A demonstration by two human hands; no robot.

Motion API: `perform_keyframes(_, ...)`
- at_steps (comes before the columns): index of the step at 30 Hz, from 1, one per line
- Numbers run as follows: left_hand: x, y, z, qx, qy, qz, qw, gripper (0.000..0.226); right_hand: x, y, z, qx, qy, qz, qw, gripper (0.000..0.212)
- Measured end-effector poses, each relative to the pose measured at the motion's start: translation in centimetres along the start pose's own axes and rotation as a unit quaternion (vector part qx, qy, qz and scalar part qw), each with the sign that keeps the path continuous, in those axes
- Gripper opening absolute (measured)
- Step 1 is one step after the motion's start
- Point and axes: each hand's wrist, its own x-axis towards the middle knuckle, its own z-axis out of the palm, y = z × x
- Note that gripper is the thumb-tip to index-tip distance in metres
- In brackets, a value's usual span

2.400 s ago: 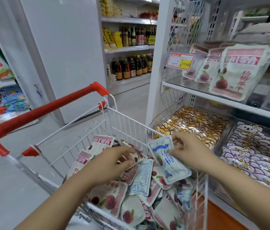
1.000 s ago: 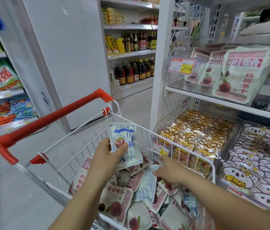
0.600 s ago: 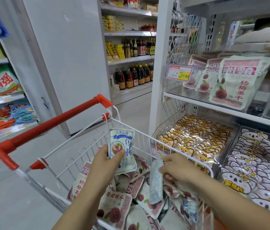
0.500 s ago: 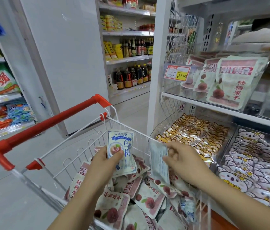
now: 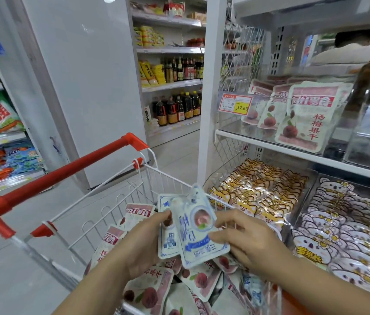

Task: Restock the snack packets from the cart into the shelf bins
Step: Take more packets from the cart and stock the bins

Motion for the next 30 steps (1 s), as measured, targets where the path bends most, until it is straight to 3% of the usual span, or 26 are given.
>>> perform_keyframes(5,-0.3,0.1,0.3,0.045,-0.056,0.055,0.996,0.047,1.5,-0.3,0.3,0.027,-0.007,0.011,1.000,0.034)
perform_keyframes(9,0.0,0.0,-0.2,0.048,-0.036,0.114,0.992,0.047,2.3,-0.9,0.1,0.159,0.023,0.145,0.976,0.043)
perform_keyframes(12,0.4,0.0,-0.4,0.028,-0.010,0.156,0.987,0.046,3.0,-1.5,-0.1,0.230,0.000,0.249,0.941,0.050)
perform_keyframes(14,0.6,0.0,-0.5,-0.010,0.025,0.182,0.983,0.047,3.6,-1.7,-0.1,0.343,0.004,0.357,0.869,0.053)
perform_keyframes(17,0.8,0.0,-0.9,-0.025,0.080,0.228,0.970,0.049,4.3,-2.3,0.4,0.520,0.001,0.475,0.710,0.047)
perform_keyframes(18,0.8,0.0,-0.8,-0.020,0.087,0.238,0.967,0.051,4.3,-2.6,0.9,0.537,-0.012,0.492,0.686,0.041)
perform_keyframes(21,0.6,-0.1,-0.6,-0.007,0.064,0.229,0.971,0.052,4.4,-2.9,2.1,0.504,-0.023,0.525,0.686,0.023)
perform_keyframes(26,0.7,0.1,-0.9,-0.041,0.002,0.151,0.988,0.054,5.4,-0.9,-0.1,0.472,0.067,0.536,0.696,0.012)
perform_keyframes(28,0.6,0.2,-0.8,-0.045,-0.026,0.133,0.990,0.053,5.7,0.2,-1.1,0.460,0.093,0.517,0.716,0.016)
perform_keyframes(30,0.6,0.2,-0.7,-0.028,-0.034,0.120,0.992,0.055,6.1,0.8,-1.9,0.419,0.092,0.489,0.760,0.021)
